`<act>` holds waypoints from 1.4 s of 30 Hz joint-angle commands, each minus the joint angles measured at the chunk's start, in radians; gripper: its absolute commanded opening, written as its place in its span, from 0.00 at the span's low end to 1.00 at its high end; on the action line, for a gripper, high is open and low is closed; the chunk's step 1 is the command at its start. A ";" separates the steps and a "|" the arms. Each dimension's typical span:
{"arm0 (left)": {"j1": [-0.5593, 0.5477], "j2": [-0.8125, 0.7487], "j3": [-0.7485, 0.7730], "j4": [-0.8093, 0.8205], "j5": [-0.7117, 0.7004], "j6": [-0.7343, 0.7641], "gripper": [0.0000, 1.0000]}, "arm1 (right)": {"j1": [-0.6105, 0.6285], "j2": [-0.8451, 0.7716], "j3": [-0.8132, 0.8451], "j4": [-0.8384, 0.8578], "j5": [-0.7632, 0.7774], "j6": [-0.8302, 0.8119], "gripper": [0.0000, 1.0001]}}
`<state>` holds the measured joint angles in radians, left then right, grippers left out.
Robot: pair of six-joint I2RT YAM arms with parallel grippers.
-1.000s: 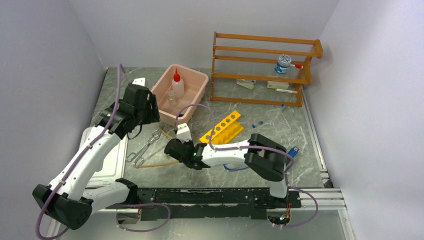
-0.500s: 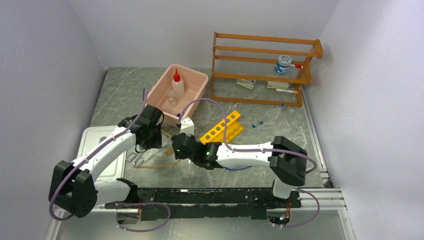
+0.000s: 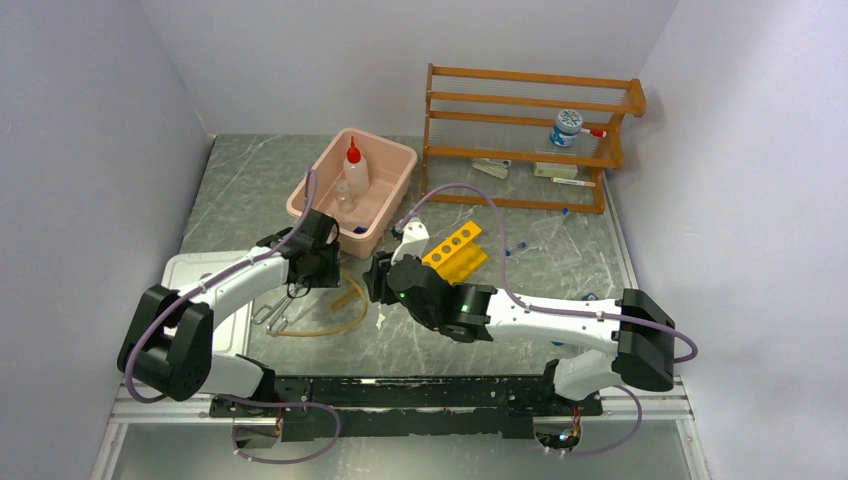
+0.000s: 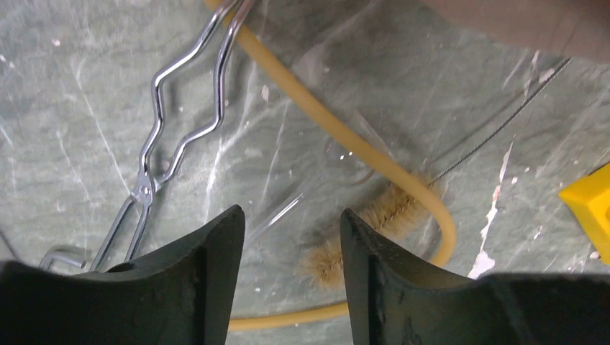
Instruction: Organize the chemistry lab equipment
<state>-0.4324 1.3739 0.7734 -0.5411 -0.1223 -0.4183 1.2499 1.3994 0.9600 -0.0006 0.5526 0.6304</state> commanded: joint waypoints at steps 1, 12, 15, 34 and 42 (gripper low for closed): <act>0.006 0.047 -0.011 0.029 0.013 0.025 0.57 | -0.010 -0.033 -0.005 0.005 0.063 -0.005 0.47; -0.018 -0.028 -0.131 0.125 -0.011 -0.105 0.43 | -0.027 -0.036 0.025 -0.024 0.080 -0.059 0.47; -0.041 -0.091 -0.170 0.145 -0.037 -0.147 0.44 | -0.032 -0.031 0.032 -0.019 0.071 -0.072 0.48; -0.069 -0.104 -0.241 0.180 -0.071 -0.171 0.31 | -0.060 -0.044 0.006 0.052 0.022 -0.124 0.48; -0.154 -0.051 -0.231 0.178 -0.090 -0.173 0.18 | -0.060 -0.090 -0.026 0.079 0.039 -0.119 0.48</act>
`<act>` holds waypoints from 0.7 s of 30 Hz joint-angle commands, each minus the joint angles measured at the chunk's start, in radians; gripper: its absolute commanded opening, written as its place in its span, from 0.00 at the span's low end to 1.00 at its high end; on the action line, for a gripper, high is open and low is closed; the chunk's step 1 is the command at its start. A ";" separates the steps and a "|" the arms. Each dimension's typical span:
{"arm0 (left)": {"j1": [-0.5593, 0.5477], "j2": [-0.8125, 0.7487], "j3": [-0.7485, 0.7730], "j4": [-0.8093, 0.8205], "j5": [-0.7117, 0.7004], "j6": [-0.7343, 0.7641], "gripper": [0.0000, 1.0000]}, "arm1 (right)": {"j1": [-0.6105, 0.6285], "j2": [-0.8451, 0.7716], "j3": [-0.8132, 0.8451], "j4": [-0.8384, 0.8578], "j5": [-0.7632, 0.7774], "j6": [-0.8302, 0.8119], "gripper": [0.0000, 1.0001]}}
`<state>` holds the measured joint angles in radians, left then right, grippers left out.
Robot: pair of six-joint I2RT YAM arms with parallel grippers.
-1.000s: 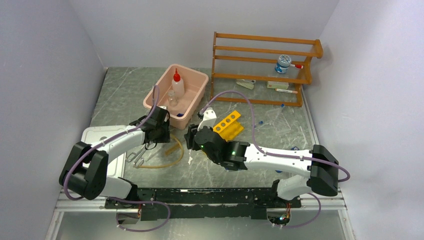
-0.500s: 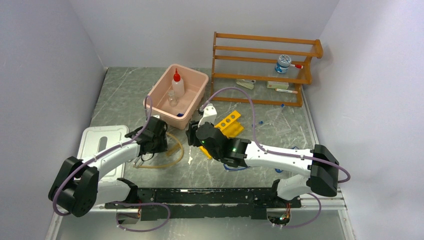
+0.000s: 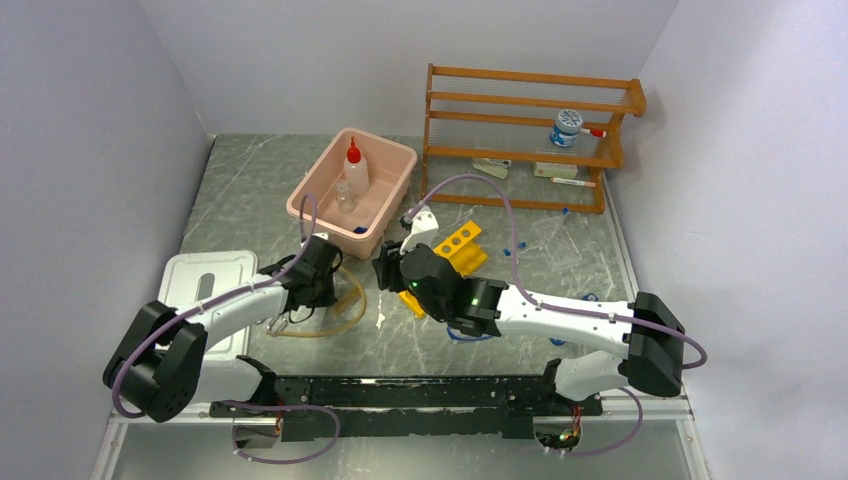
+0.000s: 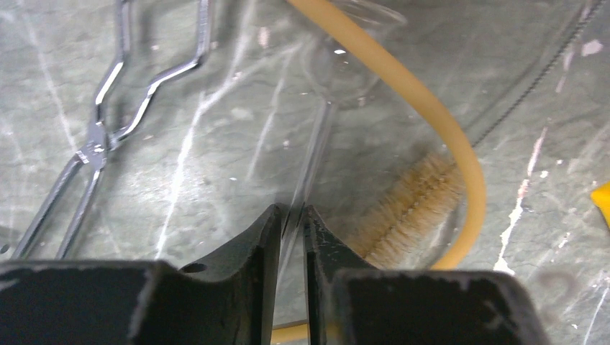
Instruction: Organize the chemistry lab equipment
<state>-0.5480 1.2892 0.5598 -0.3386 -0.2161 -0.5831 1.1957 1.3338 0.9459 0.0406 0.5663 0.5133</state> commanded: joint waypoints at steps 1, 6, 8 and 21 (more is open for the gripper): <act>-0.043 0.032 -0.018 -0.026 0.001 -0.010 0.15 | -0.006 -0.026 -0.013 0.037 0.026 -0.001 0.48; -0.049 0.042 -0.024 -0.028 0.006 -0.022 0.26 | -0.005 -0.031 -0.016 0.029 0.030 0.005 0.48; -0.052 0.051 -0.027 -0.025 0.004 -0.023 0.34 | -0.005 -0.036 -0.018 0.029 0.030 0.005 0.48; -0.056 0.090 0.136 -0.227 0.014 -0.030 0.05 | -0.006 -0.076 -0.021 0.006 0.039 0.015 0.48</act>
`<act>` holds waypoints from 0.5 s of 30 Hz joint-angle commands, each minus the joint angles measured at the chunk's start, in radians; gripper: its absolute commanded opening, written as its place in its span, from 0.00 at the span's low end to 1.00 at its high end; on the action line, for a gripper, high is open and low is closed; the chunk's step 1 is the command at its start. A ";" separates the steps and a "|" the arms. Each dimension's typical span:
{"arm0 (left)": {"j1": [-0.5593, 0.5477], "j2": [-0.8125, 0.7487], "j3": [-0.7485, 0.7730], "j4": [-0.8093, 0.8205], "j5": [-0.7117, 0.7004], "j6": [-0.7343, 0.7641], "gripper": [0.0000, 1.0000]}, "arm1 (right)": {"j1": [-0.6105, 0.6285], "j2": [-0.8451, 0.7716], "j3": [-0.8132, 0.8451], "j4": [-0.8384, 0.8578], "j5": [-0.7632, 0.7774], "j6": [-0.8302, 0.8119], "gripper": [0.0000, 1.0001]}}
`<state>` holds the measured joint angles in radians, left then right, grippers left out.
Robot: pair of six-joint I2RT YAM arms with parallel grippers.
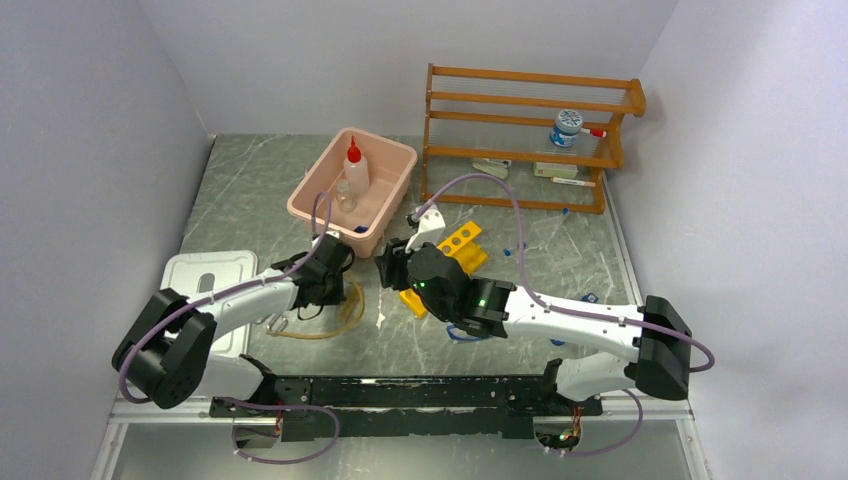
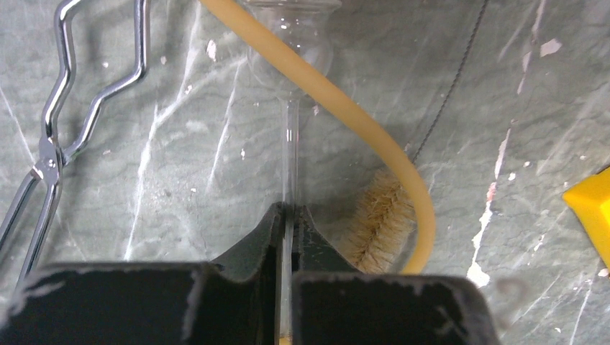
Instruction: Organize the chemistry lab equipment
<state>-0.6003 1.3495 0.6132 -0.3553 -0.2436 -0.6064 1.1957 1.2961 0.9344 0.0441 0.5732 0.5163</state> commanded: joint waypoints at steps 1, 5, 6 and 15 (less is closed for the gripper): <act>-0.004 0.034 0.126 -0.268 0.045 -0.001 0.05 | -0.005 -0.042 -0.009 -0.003 0.035 0.019 0.48; -0.004 0.025 0.227 -0.427 0.088 0.025 0.05 | -0.005 -0.077 -0.028 0.010 0.044 0.030 0.48; -0.004 0.013 0.238 -0.456 0.098 0.030 0.05 | -0.005 -0.086 -0.035 0.012 0.050 0.032 0.49; -0.003 -0.075 0.295 -0.680 0.152 0.028 0.05 | -0.005 -0.124 -0.032 -0.004 0.086 0.025 0.49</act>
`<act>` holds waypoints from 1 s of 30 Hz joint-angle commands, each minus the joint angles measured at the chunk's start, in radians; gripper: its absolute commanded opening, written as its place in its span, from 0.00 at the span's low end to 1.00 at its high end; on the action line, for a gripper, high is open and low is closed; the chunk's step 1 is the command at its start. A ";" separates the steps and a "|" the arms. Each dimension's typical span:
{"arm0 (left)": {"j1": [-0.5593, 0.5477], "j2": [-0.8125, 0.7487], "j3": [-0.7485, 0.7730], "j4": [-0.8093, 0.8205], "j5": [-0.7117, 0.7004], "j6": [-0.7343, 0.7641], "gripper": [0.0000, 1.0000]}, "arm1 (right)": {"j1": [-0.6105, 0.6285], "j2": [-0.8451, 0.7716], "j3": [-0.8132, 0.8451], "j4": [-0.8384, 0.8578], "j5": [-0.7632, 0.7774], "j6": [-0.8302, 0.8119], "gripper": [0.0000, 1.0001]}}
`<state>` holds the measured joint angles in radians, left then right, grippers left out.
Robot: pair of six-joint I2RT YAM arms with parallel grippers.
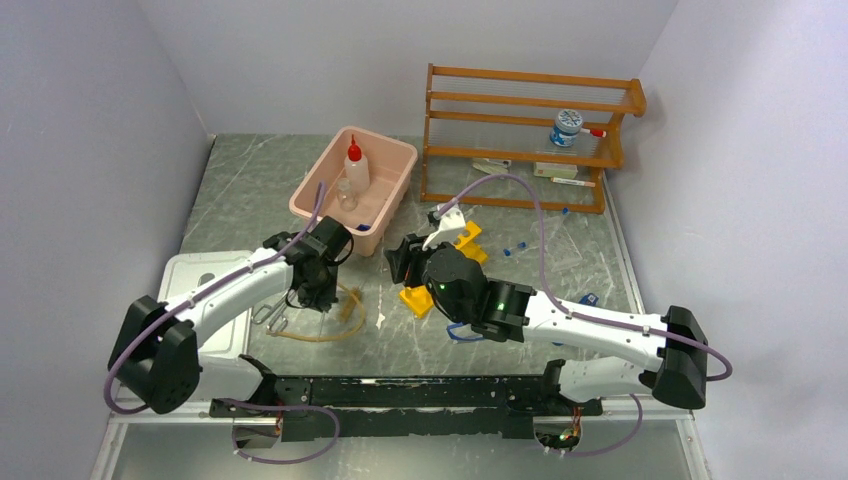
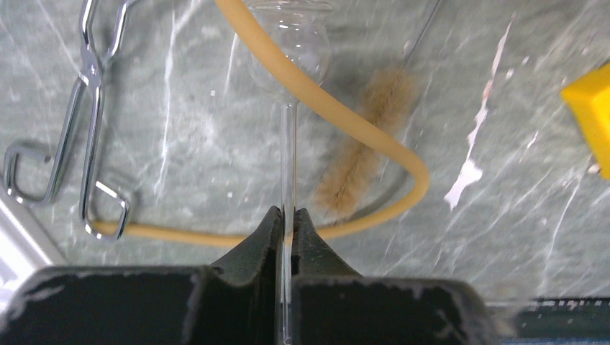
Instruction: Organize the chemistry lab equipment
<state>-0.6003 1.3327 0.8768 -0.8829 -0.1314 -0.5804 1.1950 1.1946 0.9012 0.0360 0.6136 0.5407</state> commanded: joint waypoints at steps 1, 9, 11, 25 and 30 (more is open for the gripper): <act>-0.003 -0.068 0.029 -0.172 0.026 -0.001 0.05 | -0.006 -0.023 0.003 0.005 0.047 -0.003 0.49; -0.003 -0.124 0.086 -0.299 -0.002 0.003 0.05 | -0.006 -0.008 0.029 0.013 0.044 -0.016 0.49; -0.003 -0.141 0.113 -0.321 -0.012 0.004 0.05 | -0.006 0.000 0.038 0.017 0.046 -0.026 0.50; -0.001 -0.161 0.352 -0.441 -0.199 -0.001 0.05 | -0.025 -0.002 0.083 0.025 0.080 -0.079 0.50; -0.001 -0.129 0.432 -0.495 -0.312 -0.007 0.05 | -0.041 -0.005 0.088 0.031 0.087 -0.095 0.50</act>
<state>-0.6003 1.1847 1.2407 -1.3067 -0.3103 -0.5793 1.1706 1.2049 0.9558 0.0414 0.6640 0.4675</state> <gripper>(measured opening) 0.070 0.501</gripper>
